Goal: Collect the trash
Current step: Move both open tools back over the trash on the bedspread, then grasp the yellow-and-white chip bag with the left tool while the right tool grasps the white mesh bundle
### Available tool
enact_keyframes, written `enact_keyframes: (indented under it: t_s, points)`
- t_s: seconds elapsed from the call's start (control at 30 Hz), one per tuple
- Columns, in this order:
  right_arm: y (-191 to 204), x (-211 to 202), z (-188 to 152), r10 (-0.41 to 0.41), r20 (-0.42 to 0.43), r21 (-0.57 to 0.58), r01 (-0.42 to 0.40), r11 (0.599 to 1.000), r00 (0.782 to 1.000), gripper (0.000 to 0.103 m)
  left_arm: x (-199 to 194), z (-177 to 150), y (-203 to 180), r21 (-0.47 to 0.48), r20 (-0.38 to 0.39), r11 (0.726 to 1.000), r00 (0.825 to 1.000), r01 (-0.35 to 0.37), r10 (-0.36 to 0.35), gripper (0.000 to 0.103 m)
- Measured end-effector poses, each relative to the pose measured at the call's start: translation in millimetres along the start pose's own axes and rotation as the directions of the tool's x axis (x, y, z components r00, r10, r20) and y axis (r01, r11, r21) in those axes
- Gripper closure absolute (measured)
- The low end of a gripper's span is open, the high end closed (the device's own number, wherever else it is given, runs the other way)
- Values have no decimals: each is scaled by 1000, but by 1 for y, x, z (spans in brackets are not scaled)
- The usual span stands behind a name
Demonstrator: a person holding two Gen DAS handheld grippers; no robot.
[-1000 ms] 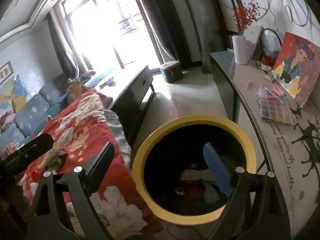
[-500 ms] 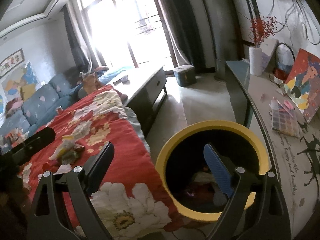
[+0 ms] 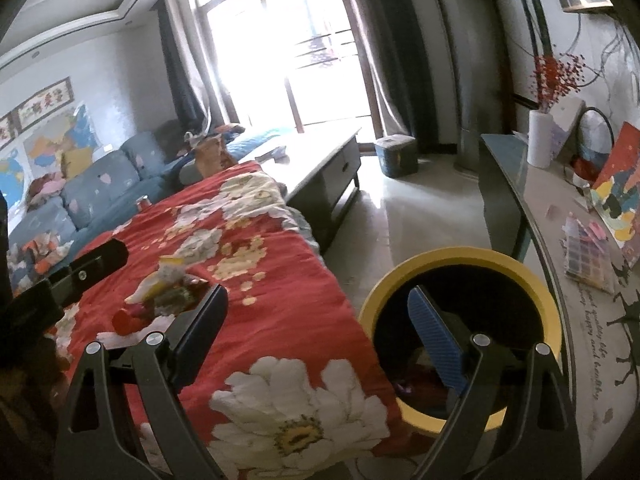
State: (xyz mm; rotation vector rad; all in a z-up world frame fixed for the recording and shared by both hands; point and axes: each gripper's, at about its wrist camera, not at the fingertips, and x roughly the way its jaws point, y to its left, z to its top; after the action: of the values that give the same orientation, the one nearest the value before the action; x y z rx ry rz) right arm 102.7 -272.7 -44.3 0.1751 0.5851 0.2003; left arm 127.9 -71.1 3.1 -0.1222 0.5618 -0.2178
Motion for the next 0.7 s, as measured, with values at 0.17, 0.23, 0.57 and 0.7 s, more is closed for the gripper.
enact_keyframes:
  t_s: [0.17,0.23,0.57,0.7]
  points:
    - [16,1,-1,26,-5,-25,-26,999,1000,14,-6,-1,13,-15,12,1000,1000,-22,22,11]
    - [22,1,-1,37,-7,-34,-37,999,999,14,-8,-2,19,-26,13,999,999,-30,30,11]
    - [59,7,-5,97,-29,-89,-99,991,995,14,-18,-5,51,-77,19,994,996,-81,83,11]
    - [74,11,-6,125,-44,-113,-129,985,991,14,-23,-5,68,-101,21,989,994,-104,107,11]
